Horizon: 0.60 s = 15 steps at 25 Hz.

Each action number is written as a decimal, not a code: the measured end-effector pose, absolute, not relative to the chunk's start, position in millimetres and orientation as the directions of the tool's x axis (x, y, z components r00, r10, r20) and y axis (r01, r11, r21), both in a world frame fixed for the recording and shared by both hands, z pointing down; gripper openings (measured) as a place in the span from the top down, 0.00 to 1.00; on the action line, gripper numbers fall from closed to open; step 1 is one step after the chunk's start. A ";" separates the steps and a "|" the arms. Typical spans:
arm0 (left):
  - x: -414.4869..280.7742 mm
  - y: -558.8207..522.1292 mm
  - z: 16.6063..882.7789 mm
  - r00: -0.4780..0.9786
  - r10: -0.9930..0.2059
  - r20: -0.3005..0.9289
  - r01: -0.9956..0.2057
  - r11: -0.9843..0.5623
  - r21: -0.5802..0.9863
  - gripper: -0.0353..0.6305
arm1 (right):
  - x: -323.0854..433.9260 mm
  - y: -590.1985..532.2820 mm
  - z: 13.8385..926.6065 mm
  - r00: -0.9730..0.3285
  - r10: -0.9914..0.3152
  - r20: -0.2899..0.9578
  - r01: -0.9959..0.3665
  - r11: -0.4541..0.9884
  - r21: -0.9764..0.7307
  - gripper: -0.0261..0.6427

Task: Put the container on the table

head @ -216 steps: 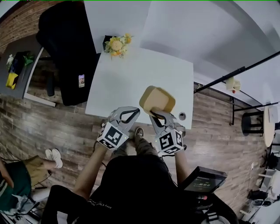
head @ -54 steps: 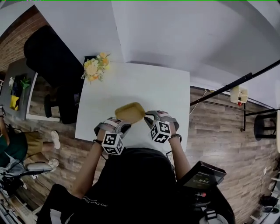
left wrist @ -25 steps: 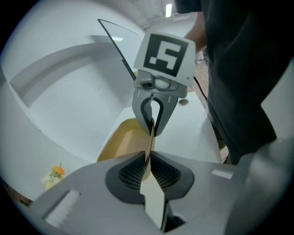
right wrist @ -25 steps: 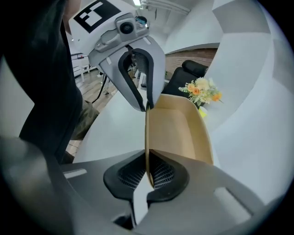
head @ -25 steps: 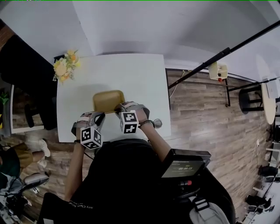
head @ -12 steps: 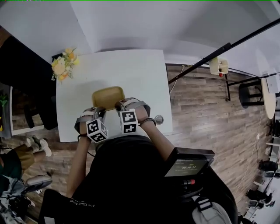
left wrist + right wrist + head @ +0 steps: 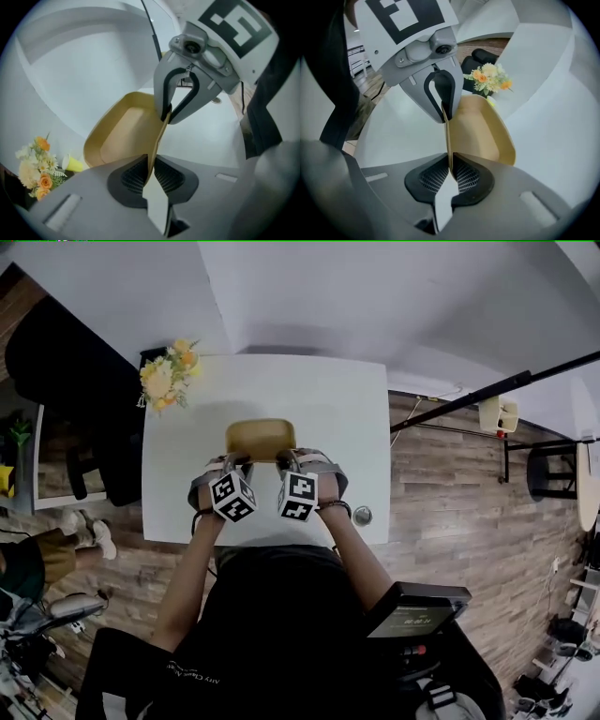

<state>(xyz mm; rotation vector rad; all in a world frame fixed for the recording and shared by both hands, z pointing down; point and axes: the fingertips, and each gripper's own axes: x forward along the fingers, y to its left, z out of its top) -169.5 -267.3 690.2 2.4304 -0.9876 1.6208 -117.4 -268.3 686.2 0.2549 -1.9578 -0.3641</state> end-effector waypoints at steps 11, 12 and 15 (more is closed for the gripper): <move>-182.6 -317.5 738.9 0.280 -0.398 0.874 -0.599 -0.784 -0.165 0.87 | -130.3 -318.7 733.2 -0.358 -0.312 0.880 -0.131 0.950 0.284 0.89; -182.3 -318.2 744.2 0.280 -0.388 0.878 -0.597 -0.787 -0.157 0.87 | -129.8 -320.5 738.7 -0.351 -0.308 0.884 -0.141 0.951 0.275 0.88; -179.8 -318.1 757.4 0.281 -0.359 0.890 -0.582 -0.801 -0.139 0.87 | -127.5 -322.1 754.5 -0.331 -0.286 0.899 -0.163 0.956 0.244 0.87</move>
